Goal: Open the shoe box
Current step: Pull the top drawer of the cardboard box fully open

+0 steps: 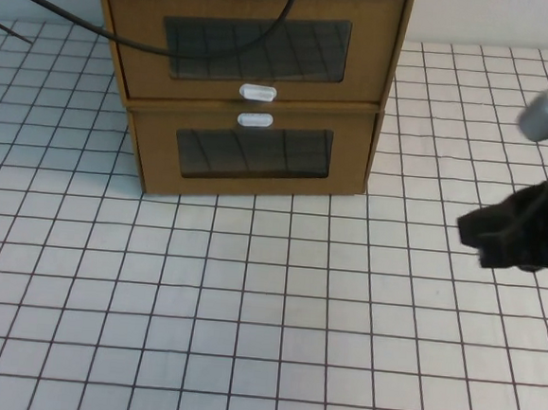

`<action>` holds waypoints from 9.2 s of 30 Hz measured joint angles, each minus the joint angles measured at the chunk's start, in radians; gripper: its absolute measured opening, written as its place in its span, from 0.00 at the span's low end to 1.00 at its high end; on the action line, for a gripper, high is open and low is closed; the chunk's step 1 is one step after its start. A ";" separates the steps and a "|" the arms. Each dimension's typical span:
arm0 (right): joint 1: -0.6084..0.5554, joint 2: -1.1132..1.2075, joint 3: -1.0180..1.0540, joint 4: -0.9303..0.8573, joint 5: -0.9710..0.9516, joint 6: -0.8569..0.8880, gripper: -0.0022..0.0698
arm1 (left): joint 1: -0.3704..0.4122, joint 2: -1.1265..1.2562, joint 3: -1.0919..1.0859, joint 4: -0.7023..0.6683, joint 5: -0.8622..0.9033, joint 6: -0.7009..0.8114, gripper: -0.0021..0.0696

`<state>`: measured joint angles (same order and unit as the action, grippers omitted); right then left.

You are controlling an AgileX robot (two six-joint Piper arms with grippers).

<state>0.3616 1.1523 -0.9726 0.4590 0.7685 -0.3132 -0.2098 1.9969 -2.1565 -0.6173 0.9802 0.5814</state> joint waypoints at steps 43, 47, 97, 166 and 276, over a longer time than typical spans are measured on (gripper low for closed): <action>0.487 0.762 -0.496 -1.971 -0.364 0.914 0.44 | 0.000 -0.004 -0.003 -0.016 0.063 -0.011 0.03; 0.477 0.789 -0.514 -2.014 -0.372 0.914 0.42 | 0.000 -0.004 -0.003 -0.017 0.065 -0.011 0.03; 0.429 0.883 -0.594 -2.121 -0.371 0.876 0.22 | 0.000 -0.008 -0.007 -0.021 0.105 -0.011 0.03; 0.895 0.405 -0.042 -1.719 -0.029 1.065 0.30 | -0.004 -0.019 -0.009 -0.002 0.129 -0.104 0.03; -0.340 -1.160 0.997 -0.492 -0.718 0.478 0.01 | -0.004 -2.010 2.183 0.289 -0.757 -0.104 0.03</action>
<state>0.0211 -0.0081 0.0241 -0.0331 0.0509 0.1650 -0.2134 -0.0129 0.0267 -0.3282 0.2234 0.4776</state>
